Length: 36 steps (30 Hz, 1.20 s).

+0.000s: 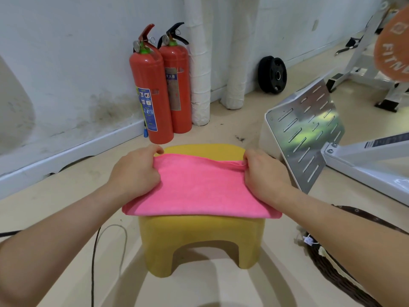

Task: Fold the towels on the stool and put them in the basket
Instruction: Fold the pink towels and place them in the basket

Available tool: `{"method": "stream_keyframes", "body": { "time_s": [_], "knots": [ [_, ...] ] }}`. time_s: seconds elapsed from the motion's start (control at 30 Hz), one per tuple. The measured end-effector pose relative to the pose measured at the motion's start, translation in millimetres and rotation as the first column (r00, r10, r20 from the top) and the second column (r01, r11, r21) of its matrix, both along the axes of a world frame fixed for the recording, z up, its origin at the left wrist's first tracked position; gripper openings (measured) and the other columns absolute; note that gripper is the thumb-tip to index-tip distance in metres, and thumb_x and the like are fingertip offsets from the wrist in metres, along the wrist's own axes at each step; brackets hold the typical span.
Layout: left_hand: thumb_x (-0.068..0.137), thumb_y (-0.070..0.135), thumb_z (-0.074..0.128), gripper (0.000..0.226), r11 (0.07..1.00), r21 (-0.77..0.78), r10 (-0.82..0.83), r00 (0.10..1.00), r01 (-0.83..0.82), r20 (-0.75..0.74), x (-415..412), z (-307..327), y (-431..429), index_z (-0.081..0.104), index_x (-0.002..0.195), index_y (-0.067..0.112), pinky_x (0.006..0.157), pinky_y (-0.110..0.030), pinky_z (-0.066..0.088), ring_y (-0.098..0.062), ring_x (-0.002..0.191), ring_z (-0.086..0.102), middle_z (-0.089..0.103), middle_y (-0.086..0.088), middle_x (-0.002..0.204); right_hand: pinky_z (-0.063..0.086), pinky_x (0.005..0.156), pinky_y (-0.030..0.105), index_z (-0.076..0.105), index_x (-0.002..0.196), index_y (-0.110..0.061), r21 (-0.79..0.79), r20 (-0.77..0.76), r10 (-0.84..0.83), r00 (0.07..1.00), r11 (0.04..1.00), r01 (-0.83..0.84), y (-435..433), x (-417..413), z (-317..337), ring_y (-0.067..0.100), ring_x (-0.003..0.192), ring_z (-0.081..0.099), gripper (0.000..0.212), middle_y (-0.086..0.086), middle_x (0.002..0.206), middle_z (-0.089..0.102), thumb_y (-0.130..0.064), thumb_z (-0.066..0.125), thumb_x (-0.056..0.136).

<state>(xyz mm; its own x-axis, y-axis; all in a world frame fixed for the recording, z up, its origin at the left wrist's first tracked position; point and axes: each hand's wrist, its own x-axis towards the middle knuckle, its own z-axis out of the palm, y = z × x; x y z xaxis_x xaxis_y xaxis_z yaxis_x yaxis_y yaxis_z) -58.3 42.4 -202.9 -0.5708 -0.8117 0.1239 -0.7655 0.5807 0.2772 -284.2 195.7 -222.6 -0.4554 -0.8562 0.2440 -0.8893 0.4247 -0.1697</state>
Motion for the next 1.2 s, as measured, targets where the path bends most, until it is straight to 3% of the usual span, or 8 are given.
{"method": "stream_keyframes", "body": {
  "time_s": [0.1,0.23,0.47,0.57,0.73,0.9,1.03,1.2],
  "knots": [
    [0.057,0.022,0.046,0.027,0.990,0.138,0.016,0.999,-0.021,0.038,-3.7,10.0,-1.2,0.058,0.080,0.030,0.071,-0.034,0.048,-0.027,0.084,0.058,0.065,0.003,0.085,0.048,0.069,0.042,0.048,0.096,-0.014,-0.009,0.015,0.047,0.999,0.999,-0.047,3.0,3.5,2.4,0.035,0.088,0.058,0.014,0.009,0.103,0.056,-0.010,0.040,0.086],
    [0.082,0.045,0.056,0.026,0.949,0.316,0.040,0.995,-0.008,-0.095,-7.6,15.2,-10.0,0.067,0.078,0.021,0.074,-0.035,0.049,-0.019,0.077,0.062,0.066,0.003,0.075,0.048,0.072,0.041,0.048,0.098,-0.016,0.021,0.040,0.052,0.998,0.998,-0.053,3.7,3.9,4.9,0.033,0.092,0.058,0.015,0.007,0.103,0.058,-0.014,0.040,0.086],
    [0.087,0.024,0.067,0.009,0.974,0.212,0.121,0.973,-0.078,-0.199,-7.6,7.4,-20.4,0.076,0.088,0.022,0.073,-0.026,0.040,-0.016,0.084,0.059,0.067,0.003,0.082,0.043,0.071,0.038,0.047,0.083,-0.016,0.031,0.139,-0.006,0.990,1.000,0.002,-4.9,-1.1,8.0,0.034,0.093,0.059,0.025,0.012,0.097,0.064,-0.037,0.039,0.094],
    [0.085,0.022,0.069,0.008,0.986,0.156,0.094,0.974,-0.062,-0.207,-6.5,7.2,-21.2,0.076,0.089,0.023,0.074,-0.025,0.039,-0.012,0.084,0.057,0.068,0.005,0.084,0.045,0.073,0.038,0.056,0.095,-0.013,0.030,0.143,-0.006,0.990,1.000,0.002,-7.1,-4.5,7.4,0.035,0.097,0.059,0.026,0.014,0.101,0.066,-0.035,0.042,0.096],
    [0.086,0.038,0.065,0.021,0.996,-0.090,0.004,0.995,-0.014,-0.102,-1.4,-5.4,-21.6,0.073,0.100,0.024,0.072,-0.029,0.037,-0.022,0.090,0.058,0.066,-0.001,0.092,0.048,0.077,0.039,0.056,0.106,-0.013,0.054,0.130,-0.044,0.991,0.998,0.037,-9.7,-4.3,5.6,0.035,0.099,0.059,0.026,0.012,0.106,0.065,-0.034,0.046,0.095],
    [0.085,0.051,0.061,0.031,0.997,-0.078,0.017,0.997,-0.023,-0.074,6.1,-12.5,-29.4,0.067,0.097,0.024,0.068,-0.031,0.035,-0.021,0.079,0.049,0.053,-0.001,0.085,0.046,0.082,0.036,0.060,0.103,-0.017,0.065,0.249,-0.047,0.967,0.997,0.032,-11.3,-12.7,14.5,0.030,0.102,0.058,0.019,0.009,0.106,0.064,-0.030,0.057,0.089],
    [0.082,0.053,0.063,0.032,0.998,-0.065,0.012,0.998,-0.017,-0.063,7.7,-13.8,-28.7,0.054,0.083,0.022,0.065,-0.031,0.035,-0.020,0.077,0.049,0.051,-0.001,0.086,0.043,0.084,0.031,0.060,0.109,-0.017,0.217,0.262,-0.031,0.964,0.976,-0.027,-9.2,-28.8,29.8,0.024,0.099,0.054,0.026,0.008,0.110,0.058,-0.029,0.065,0.087],
    [0.073,0.042,0.078,0.033,0.968,0.247,0.124,0.946,-0.049,-0.298,17.7,-9.2,-30.5,0.056,0.079,0.017,0.055,-0.029,0.037,-0.018,0.065,0.053,0.058,0.000,0.072,0.043,0.052,0.027,0.054,0.106,-0.017,0.293,0.682,-0.207,0.701,0.956,-0.002,-1.5,-38.0,46.3,0.020,0.068,0.051,0.031,0.006,0.087,0.054,-0.011,0.073,0.082]
  ]
}}
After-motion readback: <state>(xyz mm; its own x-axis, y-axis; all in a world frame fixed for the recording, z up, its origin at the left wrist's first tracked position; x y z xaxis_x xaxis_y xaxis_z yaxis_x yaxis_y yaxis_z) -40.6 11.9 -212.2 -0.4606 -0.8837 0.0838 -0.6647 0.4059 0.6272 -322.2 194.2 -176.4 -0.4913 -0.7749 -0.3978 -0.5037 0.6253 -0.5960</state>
